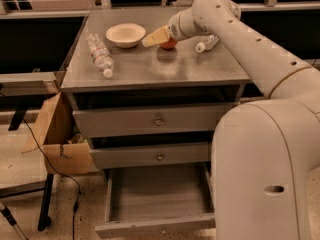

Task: Place apple into bottom drawer

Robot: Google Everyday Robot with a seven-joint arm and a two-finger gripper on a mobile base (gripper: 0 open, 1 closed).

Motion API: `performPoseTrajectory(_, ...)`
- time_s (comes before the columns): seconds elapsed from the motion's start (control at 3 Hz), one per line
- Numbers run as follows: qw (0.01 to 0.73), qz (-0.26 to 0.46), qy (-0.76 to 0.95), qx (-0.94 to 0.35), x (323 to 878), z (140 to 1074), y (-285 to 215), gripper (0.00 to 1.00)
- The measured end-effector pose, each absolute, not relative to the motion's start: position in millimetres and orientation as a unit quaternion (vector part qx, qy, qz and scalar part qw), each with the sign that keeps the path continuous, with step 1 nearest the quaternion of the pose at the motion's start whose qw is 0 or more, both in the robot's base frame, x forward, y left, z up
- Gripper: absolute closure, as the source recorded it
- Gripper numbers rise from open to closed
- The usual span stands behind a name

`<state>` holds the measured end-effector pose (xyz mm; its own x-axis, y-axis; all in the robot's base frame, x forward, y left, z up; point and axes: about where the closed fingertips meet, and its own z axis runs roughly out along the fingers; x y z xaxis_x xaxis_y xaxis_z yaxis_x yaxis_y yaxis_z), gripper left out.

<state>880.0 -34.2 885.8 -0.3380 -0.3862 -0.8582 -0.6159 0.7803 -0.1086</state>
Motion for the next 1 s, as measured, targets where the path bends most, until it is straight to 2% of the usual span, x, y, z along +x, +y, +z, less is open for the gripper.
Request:
performPoseTrajectory(0.33,0.488,0.099,0.812,-0.304,891,882,-36,0.18)
performPoseTrajectory(1.0,0.489,0.081,0.813,-0.306,904,877,-47,0.65)
